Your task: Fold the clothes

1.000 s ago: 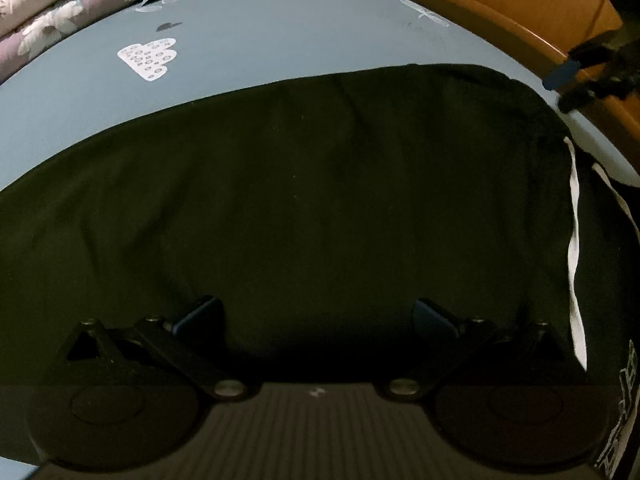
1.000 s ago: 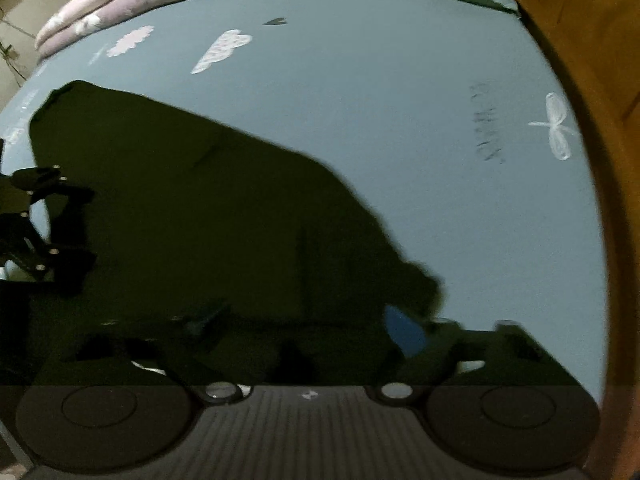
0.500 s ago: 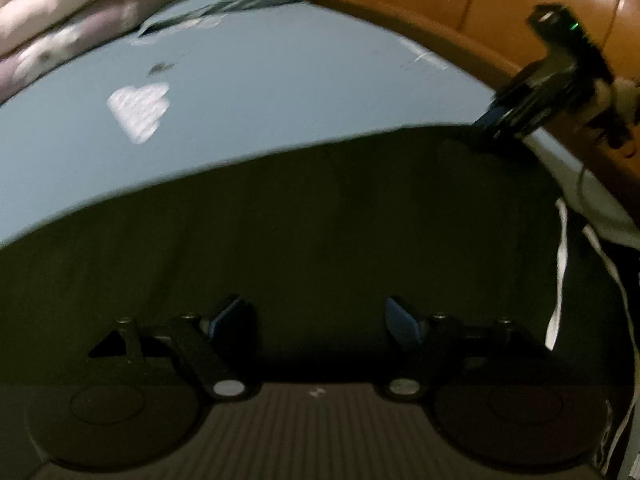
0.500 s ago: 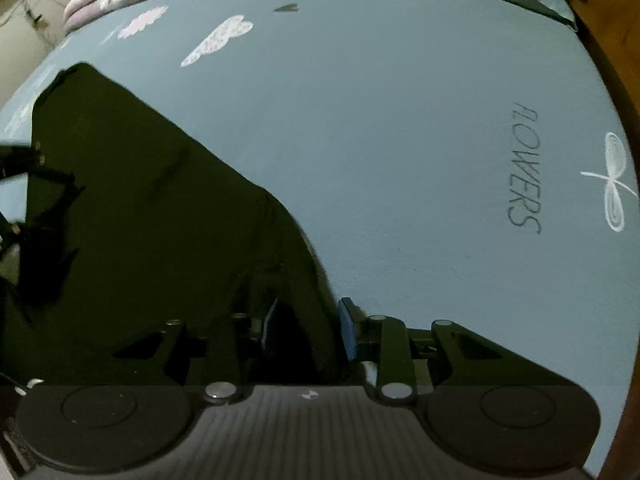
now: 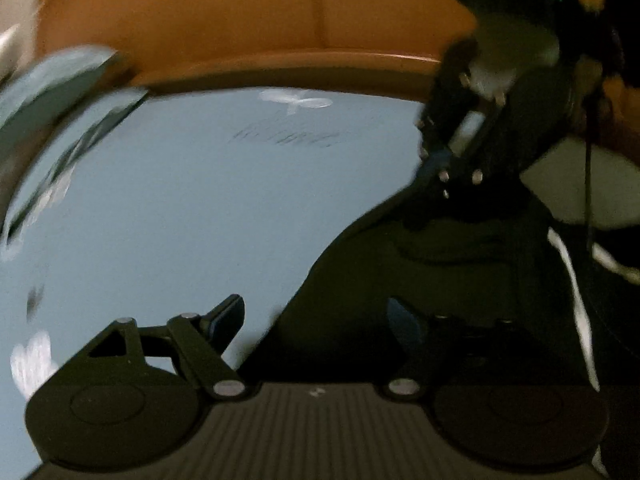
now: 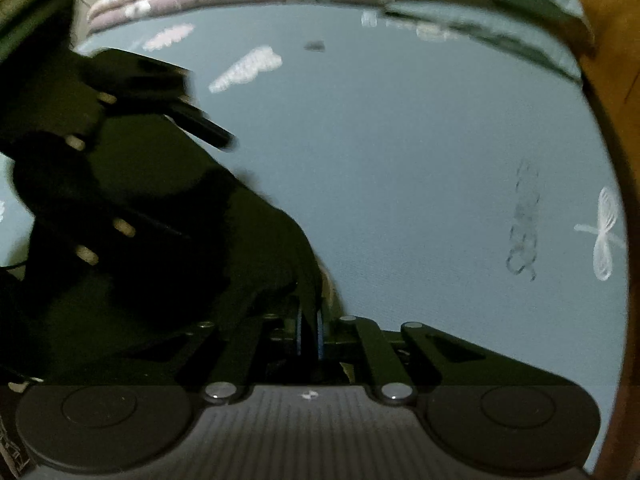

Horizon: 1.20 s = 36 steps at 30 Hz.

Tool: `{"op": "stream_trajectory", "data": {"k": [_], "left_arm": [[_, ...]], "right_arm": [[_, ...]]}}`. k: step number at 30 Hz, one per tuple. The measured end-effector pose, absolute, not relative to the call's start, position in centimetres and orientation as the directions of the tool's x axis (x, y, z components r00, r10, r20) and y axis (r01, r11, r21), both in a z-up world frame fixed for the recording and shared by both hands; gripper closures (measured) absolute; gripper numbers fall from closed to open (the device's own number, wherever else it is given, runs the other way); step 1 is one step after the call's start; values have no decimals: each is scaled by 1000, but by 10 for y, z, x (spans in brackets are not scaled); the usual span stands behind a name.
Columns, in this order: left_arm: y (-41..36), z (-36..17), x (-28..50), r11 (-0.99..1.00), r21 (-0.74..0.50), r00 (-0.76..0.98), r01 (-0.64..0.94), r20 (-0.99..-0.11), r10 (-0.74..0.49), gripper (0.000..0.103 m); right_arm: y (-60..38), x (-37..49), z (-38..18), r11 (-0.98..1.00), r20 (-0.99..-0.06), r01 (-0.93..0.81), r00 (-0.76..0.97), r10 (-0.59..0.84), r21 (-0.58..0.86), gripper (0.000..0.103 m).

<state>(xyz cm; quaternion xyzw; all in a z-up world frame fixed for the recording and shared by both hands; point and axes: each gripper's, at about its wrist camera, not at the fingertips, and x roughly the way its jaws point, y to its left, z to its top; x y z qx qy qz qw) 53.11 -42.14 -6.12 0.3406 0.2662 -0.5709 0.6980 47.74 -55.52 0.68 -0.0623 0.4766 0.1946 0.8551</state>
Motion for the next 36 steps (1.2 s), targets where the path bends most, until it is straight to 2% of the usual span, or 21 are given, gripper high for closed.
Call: {"op": "stream_trajectory", "data": {"k": [3, 6, 9, 11, 12, 13, 14, 17, 18, 22, 28, 30, 31, 32, 33, 34, 35, 36], "left_arm": [[-438, -59, 526, 9, 201, 164, 980, -774, -612, 23], [-449, -58, 527, -84, 176, 94, 981, -803, -589, 24], [-450, -56, 523, -193, 134, 5, 972, -833, -554, 30], [-452, -56, 523, -237, 93, -45, 967, -854, -518, 63], [-452, -56, 521, -250, 67, -70, 966, -862, -501, 71], [-451, -55, 519, -253, 62, -75, 965, -863, -499, 84], [-450, -54, 516, -255, 62, -77, 965, -863, -500, 91], [-448, -51, 504, -261, 93, -57, 961, -856, -514, 97], [-447, -49, 500, -262, 108, -47, 959, -851, -523, 98], [-441, -41, 487, -261, 140, -28, 955, -835, -549, 100], [-434, -29, 473, -288, 178, -14, 941, -829, -559, 100], [-432, -26, 466, -312, 189, -17, 931, -831, -556, 100], [-430, -25, 462, -318, 201, -13, 926, -828, -560, 100], [-428, -24, 460, -323, 207, -10, 923, -829, -560, 100], [-427, -24, 457, -329, 212, -8, 920, -830, -558, 100], [-425, -24, 456, -322, 234, 12, 917, -824, -566, 97], [-423, -23, 456, -321, 239, 15, 916, -821, -571, 90], [-421, -21, 457, -321, 239, 13, 916, -819, -574, 88]], "right_arm": [[-542, 457, 26, 893, -823, -449, 507, 254, -1, 96], [-527, 436, 41, 856, -814, -512, 526, 245, -73, 96], [-513, 419, 49, 820, -813, -559, 531, 240, -123, 96], [-508, 410, 53, 800, -815, -582, 530, 237, -146, 96], [-505, 407, 53, 794, -816, -589, 528, 235, -152, 96], [-502, 405, 54, 787, -818, -596, 525, 235, -157, 96], [-500, 403, 54, 784, -819, -600, 524, 233, -161, 96], [-497, 404, 54, 781, -821, -601, 525, 225, -170, 95], [-496, 406, 53, 780, -821, -600, 527, 219, -176, 89], [-496, 412, 54, 783, -804, -587, 559, 205, -208, 50], [-478, 429, 49, 703, -821, -684, 506, 265, -195, 45], [-470, 436, 41, 658, -841, -725, 474, 261, -204, 46], [-467, 438, 38, 645, -854, -740, 449, 264, -190, 51], [-464, 440, 38, 640, -864, -749, 425, 268, -170, 60], [-462, 440, 38, 638, -870, -753, 414, 267, -163, 85], [-460, 439, 40, 636, -875, -756, 404, 265, -156, 92], [-458, 437, 41, 633, -876, -757, 407, 259, -164, 92], [-456, 434, 44, 629, -876, -758, 412, 252, -176, 94]]}}
